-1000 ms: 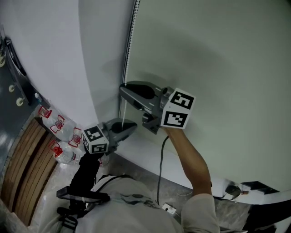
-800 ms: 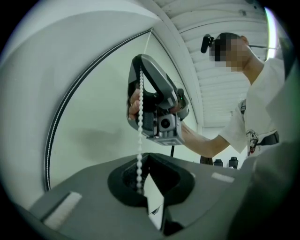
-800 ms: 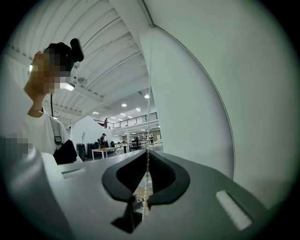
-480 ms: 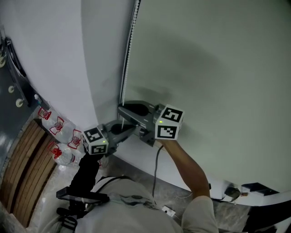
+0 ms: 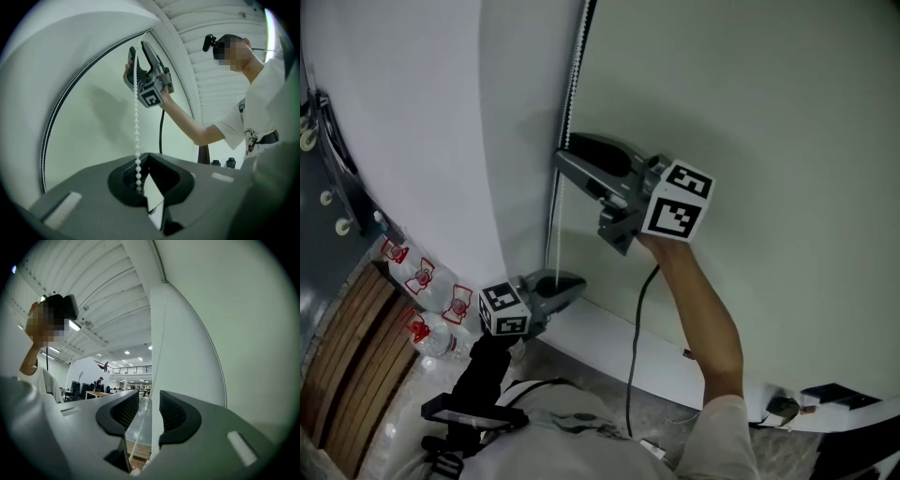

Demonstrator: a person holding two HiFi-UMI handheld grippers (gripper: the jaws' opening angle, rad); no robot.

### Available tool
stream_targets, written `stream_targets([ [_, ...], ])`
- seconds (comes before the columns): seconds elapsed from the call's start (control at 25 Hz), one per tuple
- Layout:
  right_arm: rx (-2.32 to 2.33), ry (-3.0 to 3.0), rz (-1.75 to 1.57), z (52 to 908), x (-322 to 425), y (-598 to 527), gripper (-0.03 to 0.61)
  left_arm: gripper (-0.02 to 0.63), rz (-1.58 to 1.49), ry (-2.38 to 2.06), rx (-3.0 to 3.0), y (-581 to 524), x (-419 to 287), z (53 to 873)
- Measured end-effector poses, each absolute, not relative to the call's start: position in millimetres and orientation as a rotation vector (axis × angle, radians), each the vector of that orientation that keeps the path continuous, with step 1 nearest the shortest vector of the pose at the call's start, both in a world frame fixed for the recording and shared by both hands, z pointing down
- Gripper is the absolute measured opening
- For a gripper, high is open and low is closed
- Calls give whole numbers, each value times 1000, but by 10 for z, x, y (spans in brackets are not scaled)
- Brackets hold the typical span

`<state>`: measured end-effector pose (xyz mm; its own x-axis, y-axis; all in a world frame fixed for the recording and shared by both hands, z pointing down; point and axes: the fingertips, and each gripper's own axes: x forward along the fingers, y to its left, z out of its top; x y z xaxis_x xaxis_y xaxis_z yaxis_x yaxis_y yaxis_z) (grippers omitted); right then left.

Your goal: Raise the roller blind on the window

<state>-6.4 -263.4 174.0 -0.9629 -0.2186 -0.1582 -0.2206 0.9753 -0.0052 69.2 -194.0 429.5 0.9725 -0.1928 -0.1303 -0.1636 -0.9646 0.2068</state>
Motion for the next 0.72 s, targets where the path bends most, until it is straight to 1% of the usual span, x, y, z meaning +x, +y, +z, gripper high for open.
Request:
stream_targets([
  [0.2, -318, 2919, 145, 1096, -97, -2686, 129, -2, -214, -266, 2921, -1938, 702, 4323],
  [0.36, -299, 2894, 204, 795, -141, -2683, 112, -2, -215, -271, 2917, -1938, 697, 4329],
  [0.44, -295, 2882, 218, 704, -154, -2685, 85, -2, -216, -275, 2910, -1941, 692, 4335],
  [0.56, -299, 2867, 227, 653, -157, -2679, 23, -2, -211, -280, 2909, -1947, 680, 4352],
  [0.72, -282, 2858, 173, 674, -148, -2675, 18, -2, -211, -287, 2903, -1948, 662, 4370],
])
